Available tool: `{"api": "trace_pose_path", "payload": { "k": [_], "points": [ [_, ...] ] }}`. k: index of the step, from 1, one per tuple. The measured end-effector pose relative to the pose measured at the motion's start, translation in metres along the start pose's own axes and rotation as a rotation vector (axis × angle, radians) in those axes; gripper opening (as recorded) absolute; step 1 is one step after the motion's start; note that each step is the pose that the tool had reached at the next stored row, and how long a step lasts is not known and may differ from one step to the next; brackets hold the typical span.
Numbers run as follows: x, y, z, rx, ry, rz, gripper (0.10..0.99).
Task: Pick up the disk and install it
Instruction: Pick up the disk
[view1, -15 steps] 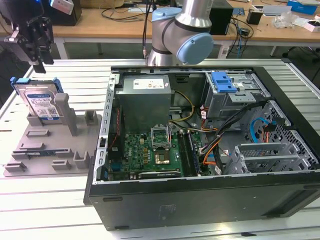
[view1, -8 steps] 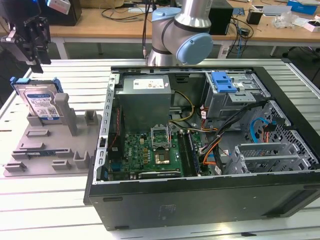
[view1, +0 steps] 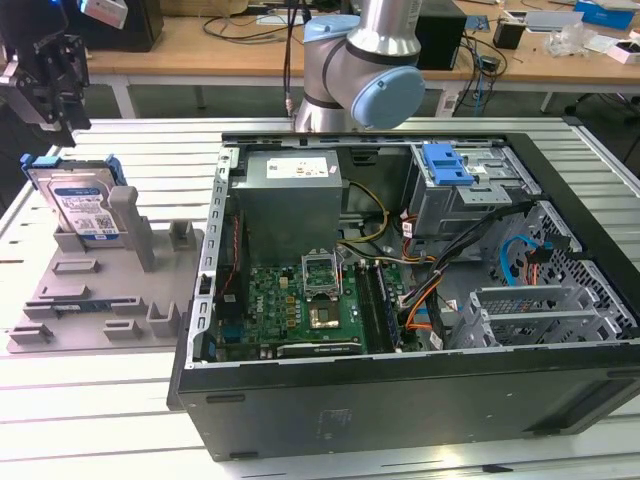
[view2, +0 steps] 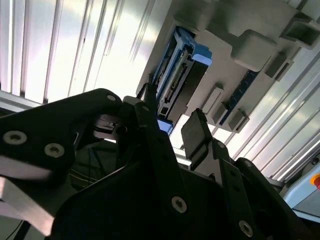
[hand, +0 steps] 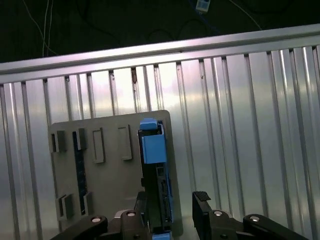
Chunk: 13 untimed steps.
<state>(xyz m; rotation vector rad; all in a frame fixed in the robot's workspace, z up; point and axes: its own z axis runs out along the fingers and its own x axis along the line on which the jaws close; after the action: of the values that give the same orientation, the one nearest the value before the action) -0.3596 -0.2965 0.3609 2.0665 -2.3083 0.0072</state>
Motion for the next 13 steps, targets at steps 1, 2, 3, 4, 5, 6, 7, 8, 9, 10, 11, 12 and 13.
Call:
{"api": "trace_pose_path", "payload": {
  "k": [1, 2, 3, 4, 5, 6, 7, 8, 9, 10, 11, 12, 13],
  "points": [
    [0.0001, 0.0015, 0.0003, 0.0, 0.0001, -0.003, 0.482],
    [0.0005, 0.0044, 0.0011, 0.0, 0.0002, -0.008, 0.482],
    [0.0007, 0.0063, 0.0015, 0.0, 0.0003, -0.011, 0.482],
    [0.0008, 0.0081, 0.0019, 0.001, 0.0003, -0.013, 0.482],
    [0.0011, 0.0102, 0.0024, 0.001, 0.0004, -0.017, 0.482],
    [0.0013, 0.0121, 0.0028, 0.001, 0.0005, -0.02, 0.482],
    [0.0015, 0.0147, 0.0034, 0.001, 0.0006, -0.023, 0.482],
    [0.0017, 0.0167, 0.0039, 0.001, 0.0007, -0.027, 0.482],
    [0.0019, 0.0184, 0.0044, 0.001, 0.0007, -0.03, 0.482],
    [0.0021, 0.0205, 0.0051, 0.001, 0.0009, -0.035, 0.482],
    [0.0022, 0.0217, 0.0056, 0.001, 0.001, -0.039, 0.482],
    [0.0024, 0.0227, 0.0063, 0.002, 0.0012, -0.046, 0.482],
    [0.0025, 0.023, 0.0068, 0.002, 0.0013, -0.054, 0.482]
  ]
}}
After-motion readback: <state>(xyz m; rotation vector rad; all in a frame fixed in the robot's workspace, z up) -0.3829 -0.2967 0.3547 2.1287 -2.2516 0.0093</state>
